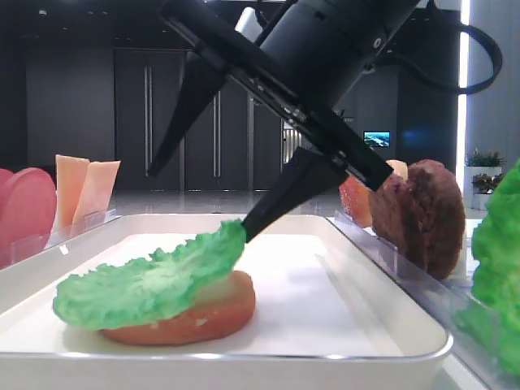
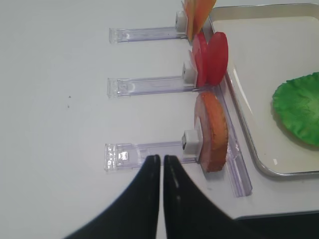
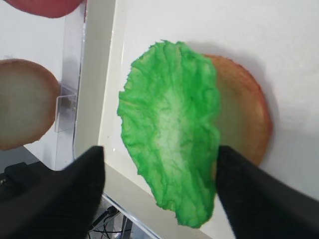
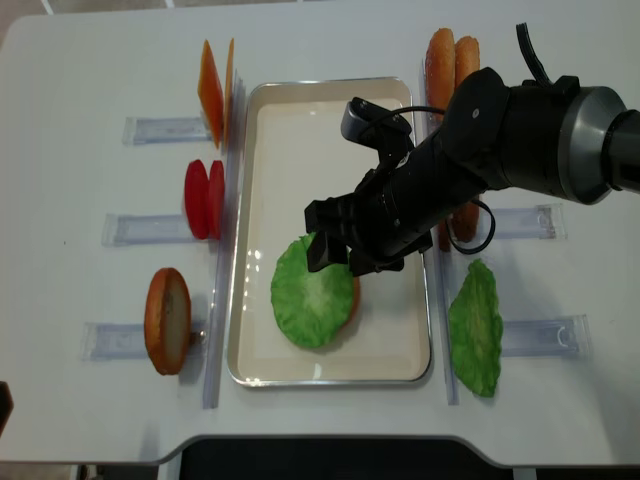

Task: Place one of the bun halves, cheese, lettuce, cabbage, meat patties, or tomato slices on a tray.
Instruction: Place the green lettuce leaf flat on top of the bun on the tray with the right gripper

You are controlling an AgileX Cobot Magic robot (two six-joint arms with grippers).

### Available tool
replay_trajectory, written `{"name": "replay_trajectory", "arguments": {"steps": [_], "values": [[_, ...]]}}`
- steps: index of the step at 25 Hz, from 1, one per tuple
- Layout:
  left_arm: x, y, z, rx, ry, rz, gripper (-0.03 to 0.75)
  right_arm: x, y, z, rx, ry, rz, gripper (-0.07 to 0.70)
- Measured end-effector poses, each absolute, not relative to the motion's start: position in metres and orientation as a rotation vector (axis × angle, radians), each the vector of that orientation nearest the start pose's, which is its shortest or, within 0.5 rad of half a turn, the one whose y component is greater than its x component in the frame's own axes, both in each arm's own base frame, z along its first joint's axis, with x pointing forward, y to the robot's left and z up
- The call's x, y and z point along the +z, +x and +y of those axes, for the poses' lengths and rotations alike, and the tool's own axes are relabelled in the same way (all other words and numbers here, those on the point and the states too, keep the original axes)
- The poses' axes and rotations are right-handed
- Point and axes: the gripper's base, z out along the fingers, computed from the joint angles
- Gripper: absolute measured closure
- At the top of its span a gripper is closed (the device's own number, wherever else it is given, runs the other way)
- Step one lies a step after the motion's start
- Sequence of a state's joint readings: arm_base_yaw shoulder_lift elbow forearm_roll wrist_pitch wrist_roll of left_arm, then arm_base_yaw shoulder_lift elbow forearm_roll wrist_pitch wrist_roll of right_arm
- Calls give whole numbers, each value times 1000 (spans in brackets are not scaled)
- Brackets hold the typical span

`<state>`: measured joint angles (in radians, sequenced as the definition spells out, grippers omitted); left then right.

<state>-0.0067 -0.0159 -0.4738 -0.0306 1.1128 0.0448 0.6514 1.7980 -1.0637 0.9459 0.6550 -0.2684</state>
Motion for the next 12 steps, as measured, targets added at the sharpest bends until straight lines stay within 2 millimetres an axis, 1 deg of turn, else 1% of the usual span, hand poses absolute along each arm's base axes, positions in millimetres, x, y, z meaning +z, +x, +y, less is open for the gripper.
{"name": "replay_trajectory", "arguments": {"steps": [2, 4, 8, 12], "values": [[266, -7, -2, -14, 56, 2106, 702, 186, 253, 249, 1023, -326, 2832, 86], [266, -7, -2, -14, 56, 2106, 702, 186, 253, 249, 1018, -331, 2833, 62], [266, -7, -2, -14, 56, 2106, 702, 189, 253, 247, 989, -343, 2829, 49], [266, -7, -2, -14, 56, 2106, 702, 201, 252, 240, 905, -344, 2820, 48]]}}
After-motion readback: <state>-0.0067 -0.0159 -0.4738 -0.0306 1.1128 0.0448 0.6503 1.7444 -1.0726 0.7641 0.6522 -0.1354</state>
